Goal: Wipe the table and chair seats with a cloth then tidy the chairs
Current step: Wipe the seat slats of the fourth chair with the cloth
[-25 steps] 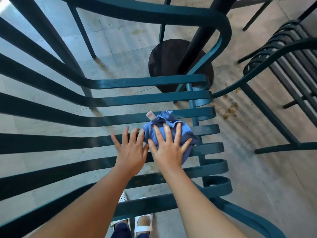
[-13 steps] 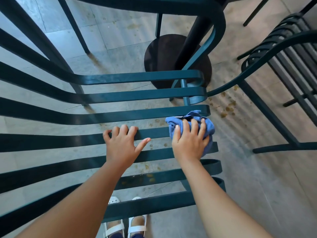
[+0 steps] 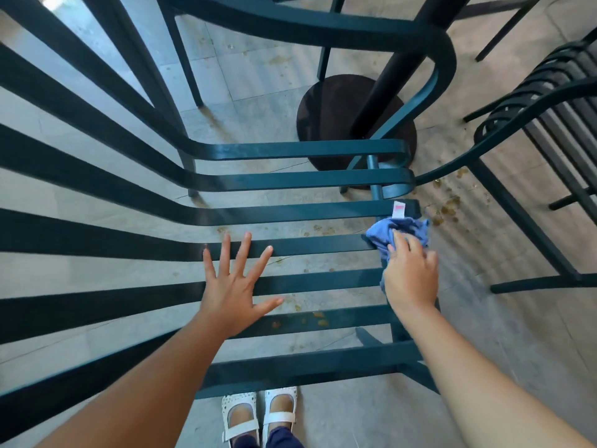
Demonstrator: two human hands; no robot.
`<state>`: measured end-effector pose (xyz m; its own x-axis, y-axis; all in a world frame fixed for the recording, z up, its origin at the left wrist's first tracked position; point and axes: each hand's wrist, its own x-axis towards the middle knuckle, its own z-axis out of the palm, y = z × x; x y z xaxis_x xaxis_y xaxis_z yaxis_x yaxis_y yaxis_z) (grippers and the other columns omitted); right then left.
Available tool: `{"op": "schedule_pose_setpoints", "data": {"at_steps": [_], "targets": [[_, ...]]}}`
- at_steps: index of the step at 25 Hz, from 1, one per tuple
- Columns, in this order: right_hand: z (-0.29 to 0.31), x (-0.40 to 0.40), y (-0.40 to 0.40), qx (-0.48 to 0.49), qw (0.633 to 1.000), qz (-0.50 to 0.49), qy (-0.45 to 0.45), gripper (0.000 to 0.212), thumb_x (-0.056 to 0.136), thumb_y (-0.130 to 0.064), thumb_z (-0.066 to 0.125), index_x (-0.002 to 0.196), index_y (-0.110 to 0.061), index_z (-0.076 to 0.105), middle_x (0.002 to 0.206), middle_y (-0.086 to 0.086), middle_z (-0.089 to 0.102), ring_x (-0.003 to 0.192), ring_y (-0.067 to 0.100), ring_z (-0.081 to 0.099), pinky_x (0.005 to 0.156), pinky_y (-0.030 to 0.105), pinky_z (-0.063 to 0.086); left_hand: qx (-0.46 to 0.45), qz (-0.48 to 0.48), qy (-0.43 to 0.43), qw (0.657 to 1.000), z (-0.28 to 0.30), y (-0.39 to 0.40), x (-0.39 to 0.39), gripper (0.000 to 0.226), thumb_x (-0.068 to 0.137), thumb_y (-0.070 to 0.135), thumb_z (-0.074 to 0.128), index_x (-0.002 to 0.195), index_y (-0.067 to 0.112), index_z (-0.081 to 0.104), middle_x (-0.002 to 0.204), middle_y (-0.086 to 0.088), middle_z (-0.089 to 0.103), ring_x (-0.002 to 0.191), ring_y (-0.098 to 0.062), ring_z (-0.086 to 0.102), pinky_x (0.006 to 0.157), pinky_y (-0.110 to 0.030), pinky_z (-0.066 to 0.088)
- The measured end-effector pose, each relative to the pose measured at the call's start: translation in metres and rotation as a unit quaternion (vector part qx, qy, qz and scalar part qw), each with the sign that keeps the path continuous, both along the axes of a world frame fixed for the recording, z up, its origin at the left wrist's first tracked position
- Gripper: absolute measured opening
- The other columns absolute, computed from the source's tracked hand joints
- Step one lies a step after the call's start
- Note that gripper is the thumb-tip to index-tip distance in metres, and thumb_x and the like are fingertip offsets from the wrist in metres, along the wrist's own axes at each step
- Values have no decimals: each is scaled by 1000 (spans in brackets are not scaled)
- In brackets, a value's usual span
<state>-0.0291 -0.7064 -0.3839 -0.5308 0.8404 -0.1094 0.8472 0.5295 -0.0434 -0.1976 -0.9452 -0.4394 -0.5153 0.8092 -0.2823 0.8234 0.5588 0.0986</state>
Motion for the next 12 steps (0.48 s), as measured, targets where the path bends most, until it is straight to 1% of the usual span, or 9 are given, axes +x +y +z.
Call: {"op": "schedule_pose_setpoints", "data": {"at_steps": [2,3,4,5,6,7,9,10,12], "targets": [[22,-8,-25,-107,994,1,-21,44,99,-39,32,135,-18,47,136,10,48,111,34,49,87,39,40,1,-7,12,1000,2,-12,1,83,78,83,4,148,38,2,158,-8,-7,143,-40,-5,109,-62,-3],[26,-10,-40,-126,988,32,-80,53,97,-50,29,142,-25,37,147,7,35,121,33,41,95,42,35,-11,-7,18,1000,3,-19,2,83,78,82,2,148,38,3,158,-9,-6,142,-42,-3,110,-61,-1],[25,-10,-53,-123,979,75,-145,62,93,-60,26,148,-31,22,156,4,15,132,34,27,104,47,26,-22,-8,29,999,3,-25,2,83,78,81,-2,149,38,1,158,-11,-6,141,-45,-4,110,-61,-2],[20,-10,-63,-120,968,108,-190,69,91,-65,23,150,-33,6,158,2,-6,139,37,9,109,53,15,-27,-5,40,999,3,-29,2,84,76,81,-5,149,37,-4,158,-13,-8,140,-47,-7,110,-61,-5],[10,-9,-69,-120,963,120,-210,73,91,-66,21,150,-32,-4,156,3,-20,141,39,-7,110,56,5,-36,-3,46,998,4,-32,1,85,75,80,-6,148,35,-8,157,-14,-9,139,-48,-9,110,-59,-9],[3,-11,-72,-121,963,119,-209,75,91,-64,22,149,-29,-9,154,4,-26,141,39,-16,110,58,-1,-41,-1,48,998,6,-32,-1,88,76,79,-3,148,31,-8,157,-15,-6,139,-49,-8,109,-58,-11],[-11,-17,-82,-125,962,148,-193,75,93,-60,25,149,-25,-10,153,7,-28,140,39,-21,110,59,-4,-17,5,25,1000,10,-32,-5,93,77,75,12,150,19,-3,156,-17,8,141,-46,3,111,-53,-9],[-15,-23,-92,-118,959,180,-186,74,94,-60,26,150,-24,-6,154,8,-25,140,40,-18,110,60,-1,1,4,0,1000,13,-33,-7,96,75,72,20,148,16,-7,156,-17,8,142,-41,4,112,-51,-7],[-22,-40,-116,-94,960,223,-141,71,89,-59,26,150,-23,15,157,11,-4,141,41,-3,108,63,10,20,4,-47,999,16,-36,-10,103,67,69,30,143,20,-19,156,-18,-2,143,-34,-3,113,-51,-4]]}}
